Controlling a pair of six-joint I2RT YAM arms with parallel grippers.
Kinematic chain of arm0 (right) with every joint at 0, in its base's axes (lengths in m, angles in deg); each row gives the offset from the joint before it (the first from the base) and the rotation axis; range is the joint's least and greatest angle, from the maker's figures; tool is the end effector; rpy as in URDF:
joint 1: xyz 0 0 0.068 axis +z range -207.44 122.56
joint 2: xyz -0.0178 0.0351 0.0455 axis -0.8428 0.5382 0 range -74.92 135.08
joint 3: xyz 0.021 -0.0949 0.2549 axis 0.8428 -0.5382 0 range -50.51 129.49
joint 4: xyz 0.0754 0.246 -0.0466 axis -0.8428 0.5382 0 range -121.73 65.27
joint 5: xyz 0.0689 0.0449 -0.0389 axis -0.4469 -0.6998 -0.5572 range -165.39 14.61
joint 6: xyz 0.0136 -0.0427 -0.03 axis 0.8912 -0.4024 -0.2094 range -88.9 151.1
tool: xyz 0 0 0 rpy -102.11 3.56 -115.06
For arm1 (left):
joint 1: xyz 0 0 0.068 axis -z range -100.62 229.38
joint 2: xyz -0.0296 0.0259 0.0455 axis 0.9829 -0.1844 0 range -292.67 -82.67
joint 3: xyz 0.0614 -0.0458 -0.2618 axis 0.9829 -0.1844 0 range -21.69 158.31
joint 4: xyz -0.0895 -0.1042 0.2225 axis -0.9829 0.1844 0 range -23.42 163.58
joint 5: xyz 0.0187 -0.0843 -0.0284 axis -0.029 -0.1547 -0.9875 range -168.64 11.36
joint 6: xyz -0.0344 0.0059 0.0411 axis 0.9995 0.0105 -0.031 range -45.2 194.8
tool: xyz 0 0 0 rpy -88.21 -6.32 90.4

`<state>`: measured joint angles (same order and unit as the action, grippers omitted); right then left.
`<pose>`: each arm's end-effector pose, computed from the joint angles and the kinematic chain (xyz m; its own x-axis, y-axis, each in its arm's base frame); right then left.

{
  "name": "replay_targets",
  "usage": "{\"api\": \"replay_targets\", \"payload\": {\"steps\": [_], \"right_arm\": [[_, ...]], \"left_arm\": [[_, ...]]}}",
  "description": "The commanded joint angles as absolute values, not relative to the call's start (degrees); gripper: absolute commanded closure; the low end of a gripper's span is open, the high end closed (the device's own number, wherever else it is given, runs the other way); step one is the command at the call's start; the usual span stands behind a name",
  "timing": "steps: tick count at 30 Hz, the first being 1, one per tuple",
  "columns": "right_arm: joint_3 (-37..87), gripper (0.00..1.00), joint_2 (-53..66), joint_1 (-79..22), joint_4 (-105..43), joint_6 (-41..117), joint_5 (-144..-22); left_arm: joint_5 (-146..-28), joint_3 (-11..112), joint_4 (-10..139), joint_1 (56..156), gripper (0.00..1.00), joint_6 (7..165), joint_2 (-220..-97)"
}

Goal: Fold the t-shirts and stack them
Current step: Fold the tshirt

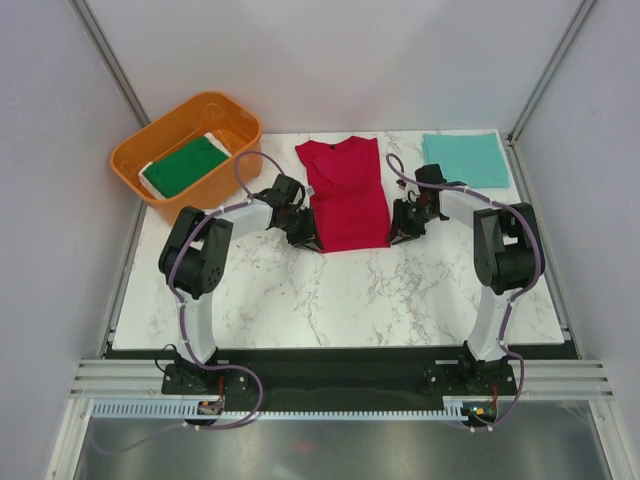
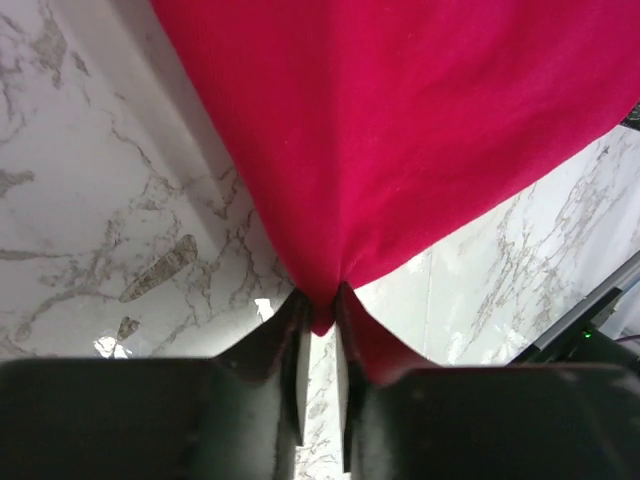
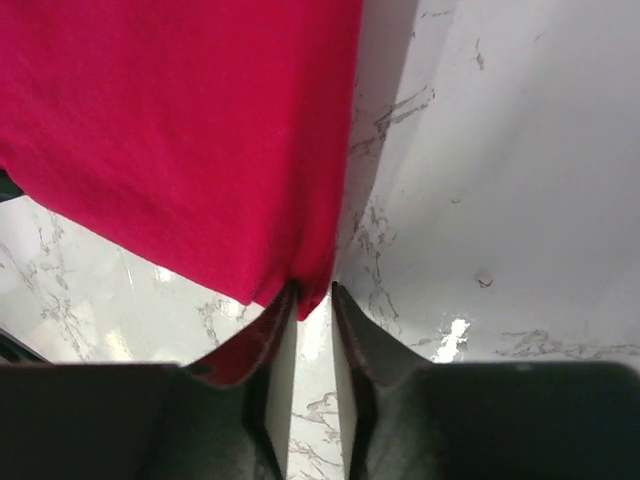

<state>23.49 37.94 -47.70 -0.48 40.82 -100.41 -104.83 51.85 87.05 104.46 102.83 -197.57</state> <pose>0.3791 0.0804 0.1498 -0.9633 -0.0100 -0.2683 -0.1344 0.8832 0.4494 0.3599 -0.1859 0.1427 -0.9722 -0.0105 -0.2338 0.1272 0.8149 -0.5654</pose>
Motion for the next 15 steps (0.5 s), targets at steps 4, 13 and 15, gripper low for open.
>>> {"api": "replay_targets", "payload": {"steps": [4,13,15], "right_arm": [[20.95,1.0,36.97,-47.86,-2.81,41.82,-100.97],[17.78,1.0,30.99,-48.21,-1.76,44.55,-94.56],[17.52,1.0,30.03,-48.21,-0.62,44.29,-94.03]], "left_arm": [[-105.35,53.28,85.56,104.25,0.96,101.08,-197.37],[-103.77,52.57,87.76,103.11,0.98,102.31,-194.21],[-103.25,52.66,88.63,103.02,0.98,102.22,-194.21]]}}
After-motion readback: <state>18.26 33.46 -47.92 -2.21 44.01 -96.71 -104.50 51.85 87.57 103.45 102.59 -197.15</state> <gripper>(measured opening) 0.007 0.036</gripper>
